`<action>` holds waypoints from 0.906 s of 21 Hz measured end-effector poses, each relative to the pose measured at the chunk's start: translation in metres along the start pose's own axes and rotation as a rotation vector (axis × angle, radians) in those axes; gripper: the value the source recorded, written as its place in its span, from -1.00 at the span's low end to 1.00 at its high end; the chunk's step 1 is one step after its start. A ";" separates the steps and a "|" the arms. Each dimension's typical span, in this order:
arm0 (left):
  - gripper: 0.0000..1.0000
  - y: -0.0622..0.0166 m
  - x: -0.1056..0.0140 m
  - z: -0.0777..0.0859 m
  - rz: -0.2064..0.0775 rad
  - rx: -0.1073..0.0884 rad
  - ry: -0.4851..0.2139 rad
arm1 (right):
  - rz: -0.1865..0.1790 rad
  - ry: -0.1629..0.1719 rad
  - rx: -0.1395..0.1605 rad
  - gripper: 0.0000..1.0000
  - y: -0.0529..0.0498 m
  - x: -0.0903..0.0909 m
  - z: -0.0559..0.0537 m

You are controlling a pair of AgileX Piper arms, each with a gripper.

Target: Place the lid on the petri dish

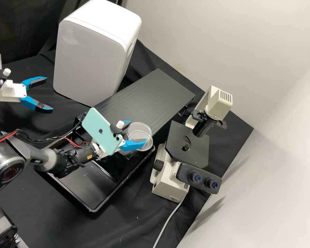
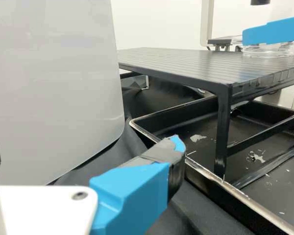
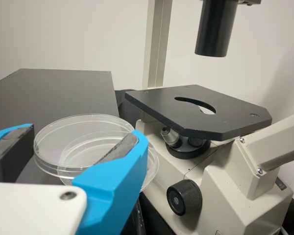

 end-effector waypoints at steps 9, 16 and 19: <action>1.00 0.0000 0.000 0.000 0.000 0.000 0.000 | 0.036 0.009 0.006 -1.00 0.007 -0.005 0.003; 1.00 0.0000 0.000 0.000 0.000 0.000 0.000 | 0.046 0.004 0.009 -1.00 0.009 -0.004 0.005; 1.00 -0.0018 0.000 0.000 -0.007 0.000 0.001 | 0.049 -0.002 0.011 -1.00 0.010 -0.004 0.007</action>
